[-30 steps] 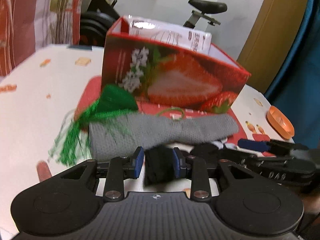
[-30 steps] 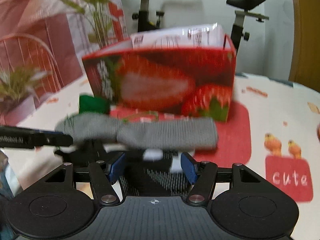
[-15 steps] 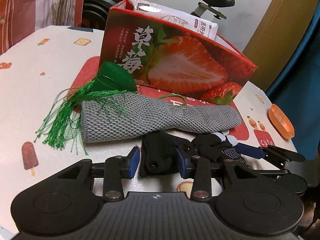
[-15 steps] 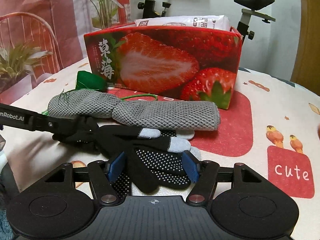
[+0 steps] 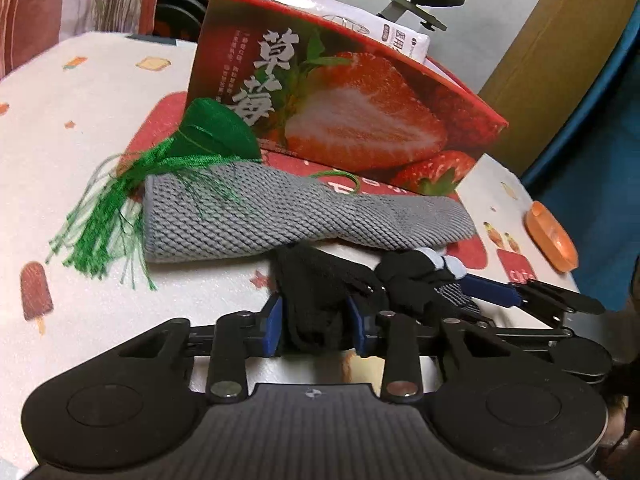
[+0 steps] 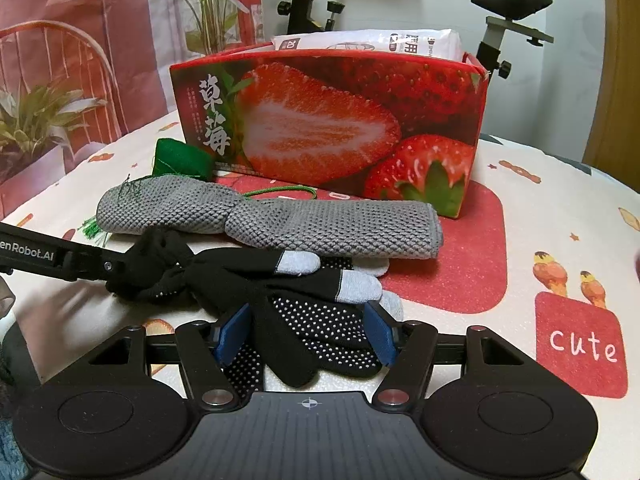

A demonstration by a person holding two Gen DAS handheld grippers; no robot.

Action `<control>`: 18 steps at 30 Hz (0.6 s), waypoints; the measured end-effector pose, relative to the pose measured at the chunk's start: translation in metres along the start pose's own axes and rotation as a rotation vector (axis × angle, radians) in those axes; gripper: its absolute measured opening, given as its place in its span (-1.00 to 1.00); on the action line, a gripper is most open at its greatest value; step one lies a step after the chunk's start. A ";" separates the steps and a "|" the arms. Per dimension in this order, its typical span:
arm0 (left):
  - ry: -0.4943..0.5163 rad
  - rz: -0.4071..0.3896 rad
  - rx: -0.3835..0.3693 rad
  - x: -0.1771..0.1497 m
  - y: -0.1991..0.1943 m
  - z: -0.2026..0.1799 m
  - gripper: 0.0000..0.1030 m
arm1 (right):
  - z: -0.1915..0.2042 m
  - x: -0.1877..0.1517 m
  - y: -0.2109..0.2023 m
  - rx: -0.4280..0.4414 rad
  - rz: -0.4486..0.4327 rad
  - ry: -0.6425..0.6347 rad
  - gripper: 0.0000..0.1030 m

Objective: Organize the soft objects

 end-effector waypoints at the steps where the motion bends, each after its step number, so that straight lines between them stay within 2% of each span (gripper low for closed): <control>1: -0.008 0.004 -0.010 -0.001 -0.001 0.000 -0.35 | 0.000 0.000 0.000 0.001 0.002 -0.001 0.14; 14: 0.018 0.012 -0.010 -0.007 -0.006 -0.001 -0.39 | 0.002 0.000 -0.004 -0.001 0.012 -0.009 0.09; 15: 0.018 0.011 -0.010 -0.006 -0.004 -0.002 -0.39 | 0.001 0.000 -0.004 -0.006 0.009 -0.015 0.10; 18: 0.021 0.009 -0.011 -0.006 -0.005 -0.001 -0.39 | -0.001 0.001 -0.003 -0.032 0.000 -0.039 0.30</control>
Point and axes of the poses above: each gripper's, at about its wrist camera, not at the fingertips, and y roughly the way its jaws point, z to its left, x to its top, the point moved 10 cm from there along y, roughly the way its jaws point, and after that the axes turned 10 degrees about -z, right-handed, at the moved point
